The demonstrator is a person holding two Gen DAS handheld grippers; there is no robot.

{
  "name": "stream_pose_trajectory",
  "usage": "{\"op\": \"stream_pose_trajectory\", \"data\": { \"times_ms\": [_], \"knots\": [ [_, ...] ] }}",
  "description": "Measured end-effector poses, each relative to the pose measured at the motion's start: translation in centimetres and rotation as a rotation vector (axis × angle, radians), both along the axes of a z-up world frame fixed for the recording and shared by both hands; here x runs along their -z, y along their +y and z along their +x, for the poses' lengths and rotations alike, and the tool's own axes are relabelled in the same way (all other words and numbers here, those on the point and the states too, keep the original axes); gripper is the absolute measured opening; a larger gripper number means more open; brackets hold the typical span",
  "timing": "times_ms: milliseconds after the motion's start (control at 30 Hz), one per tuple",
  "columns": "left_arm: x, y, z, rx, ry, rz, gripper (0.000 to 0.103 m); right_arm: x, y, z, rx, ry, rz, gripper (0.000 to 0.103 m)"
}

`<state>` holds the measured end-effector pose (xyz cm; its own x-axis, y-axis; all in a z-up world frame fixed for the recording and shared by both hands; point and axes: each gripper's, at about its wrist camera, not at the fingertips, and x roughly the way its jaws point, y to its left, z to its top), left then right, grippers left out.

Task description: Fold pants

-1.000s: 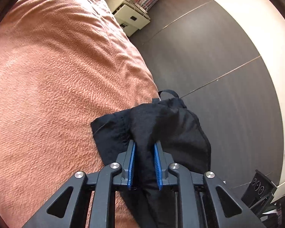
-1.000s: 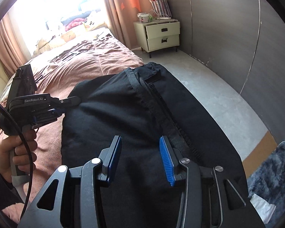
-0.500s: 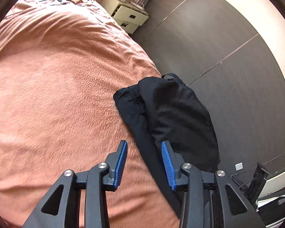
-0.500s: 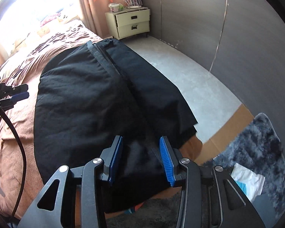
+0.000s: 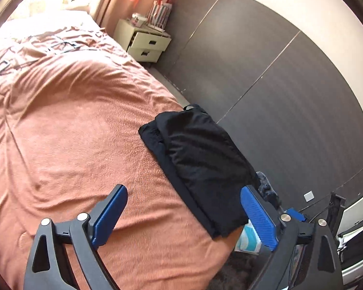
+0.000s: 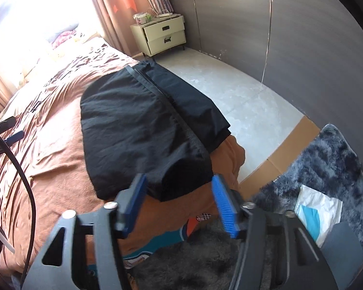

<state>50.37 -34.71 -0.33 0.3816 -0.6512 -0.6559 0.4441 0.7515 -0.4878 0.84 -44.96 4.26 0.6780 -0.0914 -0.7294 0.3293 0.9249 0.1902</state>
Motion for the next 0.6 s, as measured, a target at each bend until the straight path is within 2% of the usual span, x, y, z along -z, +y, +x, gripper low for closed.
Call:
{"op": "stream_pose_trajectory", "data": {
  "times_ms": [67,200,300,600],
  "knots": [
    [-1.2,0.6,-1.1,0.007,-0.012,0.016,0.102,-0.9,0.9,-1.3,0.0,-0.014,0.007,0.08],
    [-3.5,1.7,-3.8,0.045,-0.05,0.042,0.103,-3.4,2.9,-3.6,0.006,-0.014,-0.006,0.092],
    [-5.0,2.4,-5.9,0.079,-0.088,0.069,0.103,-5.3,4.4,-5.3,0.0,-0.051,-0.019,0.103],
    [-9.1,6.1,-11.7,0.074,-0.171,0.083,0.103,-9.3,8.9,-10.5,-0.006,-0.111,-0.054,0.103]
  ]
}}
